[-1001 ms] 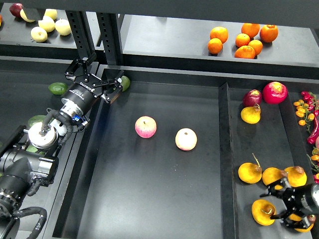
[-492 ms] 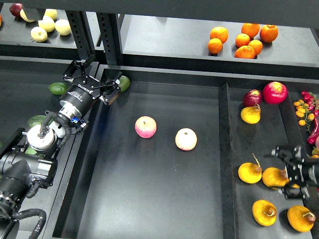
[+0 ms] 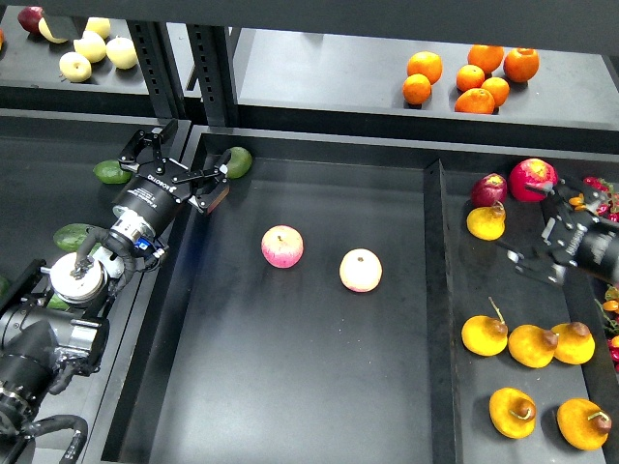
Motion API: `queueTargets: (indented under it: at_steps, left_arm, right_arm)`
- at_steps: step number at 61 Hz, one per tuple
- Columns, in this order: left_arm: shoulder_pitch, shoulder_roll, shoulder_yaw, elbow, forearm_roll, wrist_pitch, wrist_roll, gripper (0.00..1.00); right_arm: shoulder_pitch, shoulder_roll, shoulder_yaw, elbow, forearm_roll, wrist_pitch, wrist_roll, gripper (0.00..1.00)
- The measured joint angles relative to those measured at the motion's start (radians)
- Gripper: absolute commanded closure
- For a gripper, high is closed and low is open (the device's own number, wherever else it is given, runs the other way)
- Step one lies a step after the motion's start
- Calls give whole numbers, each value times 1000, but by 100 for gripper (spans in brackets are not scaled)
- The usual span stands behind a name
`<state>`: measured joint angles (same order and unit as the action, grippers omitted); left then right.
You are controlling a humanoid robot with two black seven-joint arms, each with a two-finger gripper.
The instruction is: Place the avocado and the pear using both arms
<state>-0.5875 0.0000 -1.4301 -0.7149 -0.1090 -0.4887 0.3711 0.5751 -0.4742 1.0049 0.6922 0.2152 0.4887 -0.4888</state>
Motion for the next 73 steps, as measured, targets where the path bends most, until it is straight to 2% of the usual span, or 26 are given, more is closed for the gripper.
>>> queueTargets:
  at_steps: [15, 37, 47, 58, 73]
  left_arm:
    - [0, 0, 5, 0, 0, 0, 0, 1]
    - [0, 0, 3, -1, 0, 0, 0, 1]
    - [1, 0, 4, -3, 0, 0, 0, 1]
    - [2, 0, 6, -4, 0, 0, 0, 1]
    - [2, 0, 19, -5, 1, 0, 0, 1]
  right_arm:
    - [-2, 123, 159, -19, -22, 0, 0, 0]
    - [-3, 229, 169, -34, -39, 0, 1, 0]
    - [1, 346, 176, -73, -111, 0, 79, 0]
    - [28, 446, 219, -148, -152, 0, 146, 0]
    - [78, 474, 276, -241, -233, 0, 209, 0]
